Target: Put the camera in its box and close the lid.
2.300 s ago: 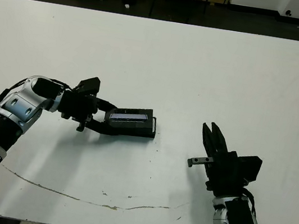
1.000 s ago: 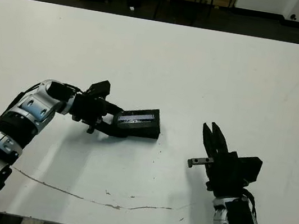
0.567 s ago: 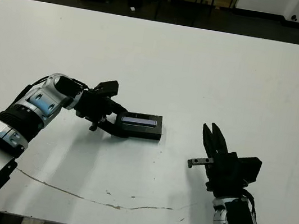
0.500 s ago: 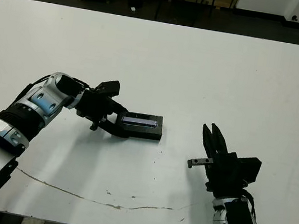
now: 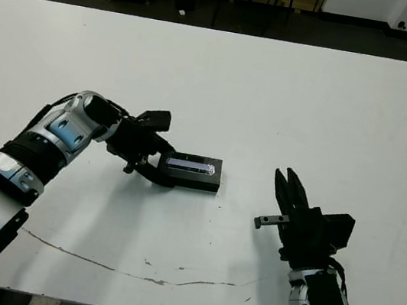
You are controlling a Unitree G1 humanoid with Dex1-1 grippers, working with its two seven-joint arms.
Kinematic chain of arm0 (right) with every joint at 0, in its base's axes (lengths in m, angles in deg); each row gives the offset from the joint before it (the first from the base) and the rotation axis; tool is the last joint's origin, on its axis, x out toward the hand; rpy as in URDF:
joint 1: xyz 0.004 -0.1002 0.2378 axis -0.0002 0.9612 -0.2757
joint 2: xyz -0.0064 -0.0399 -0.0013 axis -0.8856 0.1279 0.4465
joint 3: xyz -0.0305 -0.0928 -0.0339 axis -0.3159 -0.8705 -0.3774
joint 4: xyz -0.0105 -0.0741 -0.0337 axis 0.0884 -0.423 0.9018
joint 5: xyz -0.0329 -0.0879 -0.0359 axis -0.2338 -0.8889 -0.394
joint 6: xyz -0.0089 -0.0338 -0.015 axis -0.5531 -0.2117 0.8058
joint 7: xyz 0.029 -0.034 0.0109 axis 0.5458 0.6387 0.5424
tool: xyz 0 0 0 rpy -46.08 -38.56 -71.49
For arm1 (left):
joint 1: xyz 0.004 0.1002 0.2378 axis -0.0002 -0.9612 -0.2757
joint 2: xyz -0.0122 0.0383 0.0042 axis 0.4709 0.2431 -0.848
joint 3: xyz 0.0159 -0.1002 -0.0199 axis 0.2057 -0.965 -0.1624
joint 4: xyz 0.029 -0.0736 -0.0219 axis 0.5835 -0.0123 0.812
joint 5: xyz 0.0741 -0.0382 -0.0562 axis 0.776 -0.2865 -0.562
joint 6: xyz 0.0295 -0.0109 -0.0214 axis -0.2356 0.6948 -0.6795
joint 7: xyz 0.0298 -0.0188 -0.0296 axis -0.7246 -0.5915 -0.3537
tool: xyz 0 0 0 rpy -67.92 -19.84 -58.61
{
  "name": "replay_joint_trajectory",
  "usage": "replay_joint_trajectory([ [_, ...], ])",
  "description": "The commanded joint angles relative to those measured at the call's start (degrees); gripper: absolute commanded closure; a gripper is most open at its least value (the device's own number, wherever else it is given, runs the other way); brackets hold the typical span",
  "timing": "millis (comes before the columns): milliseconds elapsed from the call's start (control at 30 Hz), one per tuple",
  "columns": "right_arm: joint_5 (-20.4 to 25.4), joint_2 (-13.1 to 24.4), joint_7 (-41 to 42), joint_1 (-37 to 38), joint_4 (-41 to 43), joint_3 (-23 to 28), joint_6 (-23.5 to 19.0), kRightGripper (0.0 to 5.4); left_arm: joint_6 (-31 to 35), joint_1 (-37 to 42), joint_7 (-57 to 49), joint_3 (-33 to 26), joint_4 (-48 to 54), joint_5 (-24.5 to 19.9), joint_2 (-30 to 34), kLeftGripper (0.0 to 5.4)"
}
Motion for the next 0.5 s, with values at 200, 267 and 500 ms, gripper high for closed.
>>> replay_joint_trajectory([
  [200,0.01,0.06,0.22,0.68,-1.11,0.00,0.17,5.40,-5.28,-3.09,-0.15,0.14,-2.80,1.06,1.37,0.13],
  [267,-0.06,0.09,0.27,0.62,-1.40,0.02,0.49,5.40,-5.57,-3.55,0.34,-0.08,-3.23,0.88,1.73,0.01],
  [500,0.30,0.34,0.32,0.64,-1.24,0.10,-0.03,5.40,-6.31,-6.66,1.00,-0.58,-1.88,0.10,4.28,0.01],
])
